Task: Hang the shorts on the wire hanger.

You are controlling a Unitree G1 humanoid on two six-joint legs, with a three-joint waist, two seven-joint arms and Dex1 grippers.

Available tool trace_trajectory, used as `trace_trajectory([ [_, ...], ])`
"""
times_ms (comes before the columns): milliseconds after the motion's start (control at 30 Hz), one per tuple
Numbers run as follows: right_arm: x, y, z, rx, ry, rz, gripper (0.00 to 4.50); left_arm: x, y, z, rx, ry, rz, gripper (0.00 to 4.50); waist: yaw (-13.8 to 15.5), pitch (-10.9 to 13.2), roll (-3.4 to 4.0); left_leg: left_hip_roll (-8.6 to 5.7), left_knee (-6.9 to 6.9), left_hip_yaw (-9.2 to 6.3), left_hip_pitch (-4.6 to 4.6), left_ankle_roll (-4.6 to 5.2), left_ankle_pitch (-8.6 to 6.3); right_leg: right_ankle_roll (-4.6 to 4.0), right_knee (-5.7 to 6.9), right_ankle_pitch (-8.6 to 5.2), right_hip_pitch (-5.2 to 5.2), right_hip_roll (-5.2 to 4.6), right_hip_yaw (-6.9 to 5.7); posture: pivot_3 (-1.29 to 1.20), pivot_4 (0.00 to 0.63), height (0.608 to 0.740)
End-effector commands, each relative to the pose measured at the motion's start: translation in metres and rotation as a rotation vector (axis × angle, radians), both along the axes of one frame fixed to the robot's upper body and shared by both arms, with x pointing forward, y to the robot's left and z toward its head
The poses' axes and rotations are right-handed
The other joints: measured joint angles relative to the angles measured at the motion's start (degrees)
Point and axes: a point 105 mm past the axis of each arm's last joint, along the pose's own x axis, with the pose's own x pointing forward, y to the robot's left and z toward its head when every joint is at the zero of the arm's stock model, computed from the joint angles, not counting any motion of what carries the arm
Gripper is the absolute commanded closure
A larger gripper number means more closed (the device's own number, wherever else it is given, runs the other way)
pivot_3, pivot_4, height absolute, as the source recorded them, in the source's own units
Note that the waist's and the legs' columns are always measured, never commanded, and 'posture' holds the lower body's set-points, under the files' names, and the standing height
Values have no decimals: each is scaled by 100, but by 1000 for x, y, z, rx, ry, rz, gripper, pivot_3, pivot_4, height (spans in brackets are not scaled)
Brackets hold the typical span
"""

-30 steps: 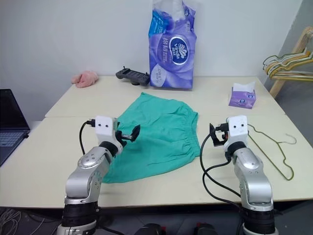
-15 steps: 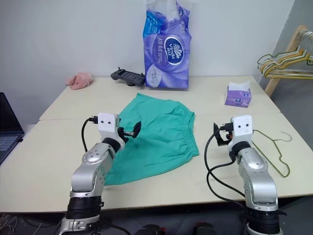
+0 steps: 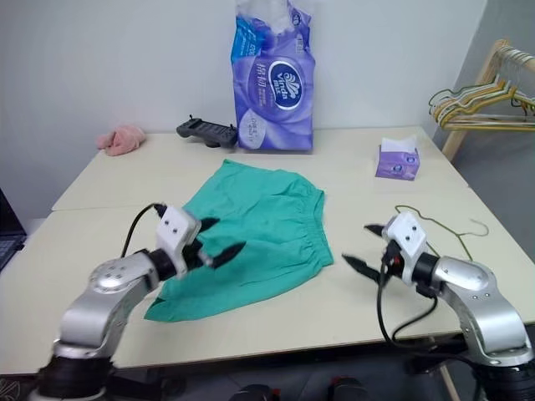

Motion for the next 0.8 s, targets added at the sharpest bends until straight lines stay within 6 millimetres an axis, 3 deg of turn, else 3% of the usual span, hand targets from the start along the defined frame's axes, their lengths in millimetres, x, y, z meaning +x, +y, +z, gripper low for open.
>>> trace_trajectory([
  [33,-11,11,-2,-55,-48,186,37,-19,11,18,32,-34,-93,0,39,39,1,4,1,-1,0,1,0,3,2,-5,0,2,-4,115,64,740],
  [267,-10,31,-12,-58,-80,332,37,-52,53,11,200,-8,-125,0,200,87,7,4,4,-8,2,3,-1,6,-9,-6,16,-2,-12,168,74,740],
  [567,15,50,-16,-83,-184,399,37,-56,66,6,392,-107,-248,0,390,145,-1,5,3,-11,-2,2,-1,-7,-12,2,12,-1,-16,195,74,740],
  [800,30,50,-21,-103,-198,393,37,-46,73,-10,385,-73,-232,0,406,167,6,4,3,-10,-1,2,-1,-18,-9,10,9,2,-20,192,76,740],
])
